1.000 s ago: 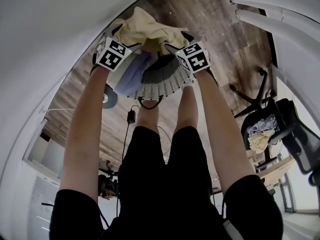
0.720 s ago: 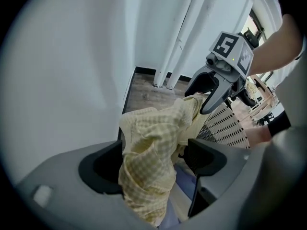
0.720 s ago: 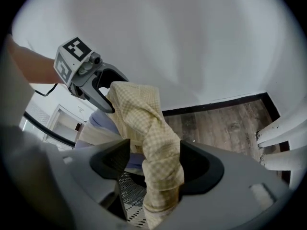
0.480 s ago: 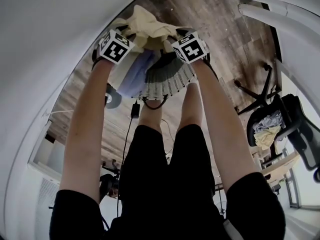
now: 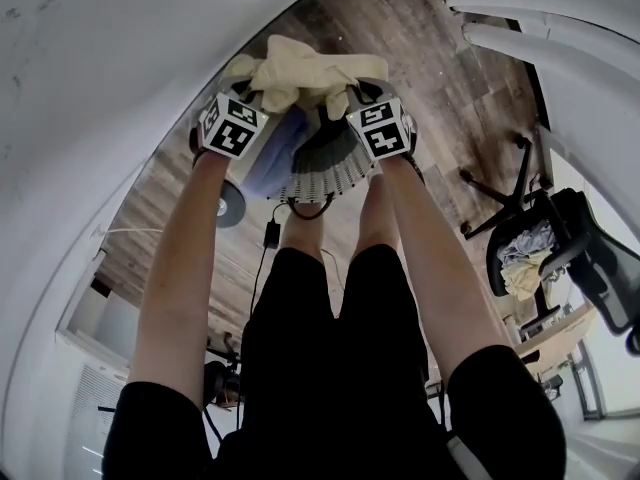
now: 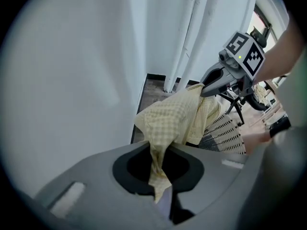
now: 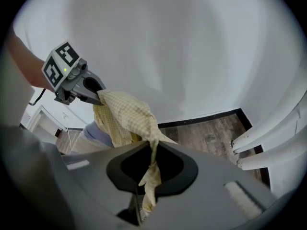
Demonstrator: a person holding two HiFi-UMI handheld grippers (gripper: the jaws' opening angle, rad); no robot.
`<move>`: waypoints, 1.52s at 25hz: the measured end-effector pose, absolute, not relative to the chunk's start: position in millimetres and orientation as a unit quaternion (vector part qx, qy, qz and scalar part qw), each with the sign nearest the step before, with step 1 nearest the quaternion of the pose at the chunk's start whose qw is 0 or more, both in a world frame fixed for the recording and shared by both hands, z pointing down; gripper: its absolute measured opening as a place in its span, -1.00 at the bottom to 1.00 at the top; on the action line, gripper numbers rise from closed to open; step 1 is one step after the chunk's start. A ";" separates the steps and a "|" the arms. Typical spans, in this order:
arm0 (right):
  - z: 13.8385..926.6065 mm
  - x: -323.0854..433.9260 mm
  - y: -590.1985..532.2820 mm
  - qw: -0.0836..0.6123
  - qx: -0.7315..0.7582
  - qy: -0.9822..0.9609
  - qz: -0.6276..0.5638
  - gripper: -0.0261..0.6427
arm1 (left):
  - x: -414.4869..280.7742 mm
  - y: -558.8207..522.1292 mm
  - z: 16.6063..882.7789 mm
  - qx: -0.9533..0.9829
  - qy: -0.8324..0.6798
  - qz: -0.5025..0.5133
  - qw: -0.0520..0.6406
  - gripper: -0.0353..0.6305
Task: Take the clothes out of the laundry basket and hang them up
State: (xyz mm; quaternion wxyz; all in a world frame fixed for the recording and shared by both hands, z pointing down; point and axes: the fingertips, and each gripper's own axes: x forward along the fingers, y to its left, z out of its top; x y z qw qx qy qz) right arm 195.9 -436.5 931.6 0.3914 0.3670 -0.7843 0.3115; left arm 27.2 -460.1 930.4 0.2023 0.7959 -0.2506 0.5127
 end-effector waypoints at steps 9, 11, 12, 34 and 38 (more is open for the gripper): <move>831.9 200.2 -447.5 0.347 0.401 -0.803 0.272 -0.86 | 34.9 -456.0 830.9 0.804 -0.347 0.421 0.236 -0.85; 805.9 202.6 -450.4 0.332 0.406 -0.810 0.262 -0.86 | 38.9 -454.8 802.2 0.808 -0.363 0.400 0.235 -0.85; 791.6 202.9 -451.1 0.325 0.406 -0.814 0.260 -0.86 | 40.1 -453.5 787.6 0.810 -0.371 0.389 0.236 -0.85; 428.3 168.6 -440.8 0.154 0.293 -0.935 0.130 -0.86 | 32.4 -394.2 429.9 0.793 -0.572 0.114 0.174 -0.85; 356.0 149.2 -424.0 0.113 0.240 -0.961 0.083 -0.86 | 23.0 -371.4 364.1 0.779 -0.607 0.074 0.142 -0.85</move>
